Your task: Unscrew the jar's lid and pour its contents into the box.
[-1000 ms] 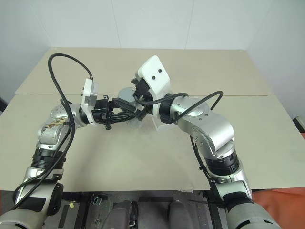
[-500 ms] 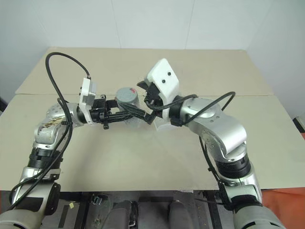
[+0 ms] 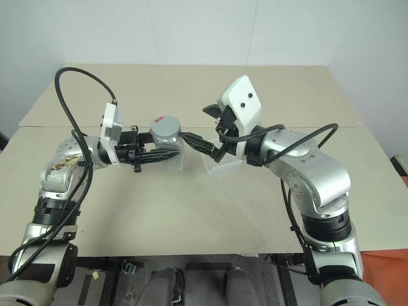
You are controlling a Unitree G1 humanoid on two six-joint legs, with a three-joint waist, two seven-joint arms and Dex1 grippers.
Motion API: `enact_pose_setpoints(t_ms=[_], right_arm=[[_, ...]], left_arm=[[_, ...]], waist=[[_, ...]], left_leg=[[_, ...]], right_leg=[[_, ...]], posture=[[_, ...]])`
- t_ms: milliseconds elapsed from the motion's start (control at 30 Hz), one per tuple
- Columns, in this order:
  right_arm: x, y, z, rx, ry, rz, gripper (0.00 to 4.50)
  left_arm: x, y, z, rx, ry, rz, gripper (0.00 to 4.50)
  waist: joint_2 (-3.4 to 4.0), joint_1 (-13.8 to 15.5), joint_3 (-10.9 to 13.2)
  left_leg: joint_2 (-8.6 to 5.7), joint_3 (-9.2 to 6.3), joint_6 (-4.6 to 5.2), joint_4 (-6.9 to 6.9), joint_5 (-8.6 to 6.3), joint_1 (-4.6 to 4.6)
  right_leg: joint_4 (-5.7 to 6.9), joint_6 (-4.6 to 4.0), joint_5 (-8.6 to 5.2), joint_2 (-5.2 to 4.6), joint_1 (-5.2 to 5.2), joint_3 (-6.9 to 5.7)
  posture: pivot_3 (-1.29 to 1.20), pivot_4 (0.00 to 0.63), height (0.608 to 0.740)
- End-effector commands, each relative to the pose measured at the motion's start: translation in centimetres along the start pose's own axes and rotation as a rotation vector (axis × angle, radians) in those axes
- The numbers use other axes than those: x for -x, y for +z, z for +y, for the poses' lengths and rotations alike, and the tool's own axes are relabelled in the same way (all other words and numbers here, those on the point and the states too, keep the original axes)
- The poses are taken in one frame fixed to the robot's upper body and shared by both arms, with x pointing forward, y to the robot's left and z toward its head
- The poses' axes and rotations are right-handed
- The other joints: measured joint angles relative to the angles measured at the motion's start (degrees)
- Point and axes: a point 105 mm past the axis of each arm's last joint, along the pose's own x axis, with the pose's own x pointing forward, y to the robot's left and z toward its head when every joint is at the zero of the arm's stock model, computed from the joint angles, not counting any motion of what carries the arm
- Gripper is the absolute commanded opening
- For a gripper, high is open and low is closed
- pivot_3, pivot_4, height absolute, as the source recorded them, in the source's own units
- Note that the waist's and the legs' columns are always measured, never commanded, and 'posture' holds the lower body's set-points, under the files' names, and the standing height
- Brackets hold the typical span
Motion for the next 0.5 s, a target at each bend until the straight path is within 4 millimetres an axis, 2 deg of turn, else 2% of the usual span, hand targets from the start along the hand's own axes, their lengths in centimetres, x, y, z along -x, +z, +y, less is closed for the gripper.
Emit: enact_pose_setpoints(t_ms=[33,200,333,400,500], right_arm=[[0.6,1.2,-0.4,0.052,-0.019,-0.043,4.46],[1.5,0.7,-0.4,0.084,0.032,0.003,4.46],[2.5,1.1,1.1,0.079,0.159,-0.023,4.46],[2.3,1.8,1.7,0.067,0.188,-0.063,4.46],[1.0,2.4,2.2,0.063,0.179,-0.093,4.46]], left_arm=[[-0.1,1.4,-0.4,-0.047,-0.032,-0.026,1.92],[0.2,1.2,-0.3,-0.049,-0.010,-0.018,1.92],[0.1,0.9,0.1,-0.048,0.018,-0.016,1.92],[-0.1,0.8,0.2,-0.049,0.024,-0.017,1.92],[-0.9,0.8,0.1,-0.046,0.013,-0.029,1.92]], waist=[[0.00,0.0,0.0],[0.00,0.1,0.0],[-0.01,0.2,0.0],[0.00,0.1,0.0],[0.00,-0.2,0.0]], left_leg=[[0.00,0.00,0.00,0.00,0.00,0.00],[0.00,0.00,0.00,0.00,0.00,0.00],[-0.01,0.00,0.01,0.00,0.00,0.00],[0.00,-0.03,0.01,0.00,0.00,0.00],[0.03,-0.13,0.00,0.00,0.00,0.02]], right_leg=[[0.00,0.00,0.00,0.00,0.00,0.00],[-0.02,0.00,0.00,-0.01,0.01,0.00],[-0.17,0.00,0.00,-0.01,0.04,-0.01],[-0.29,0.00,0.00,0.00,0.04,0.00],[-0.26,0.00,0.00,0.02,0.02,0.03]], posture=[[0.00,0.150,0.740],[0.00,0.150,0.740],[0.00,0.150,0.740],[0.00,0.150,0.740],[0.00,0.150,0.740]])
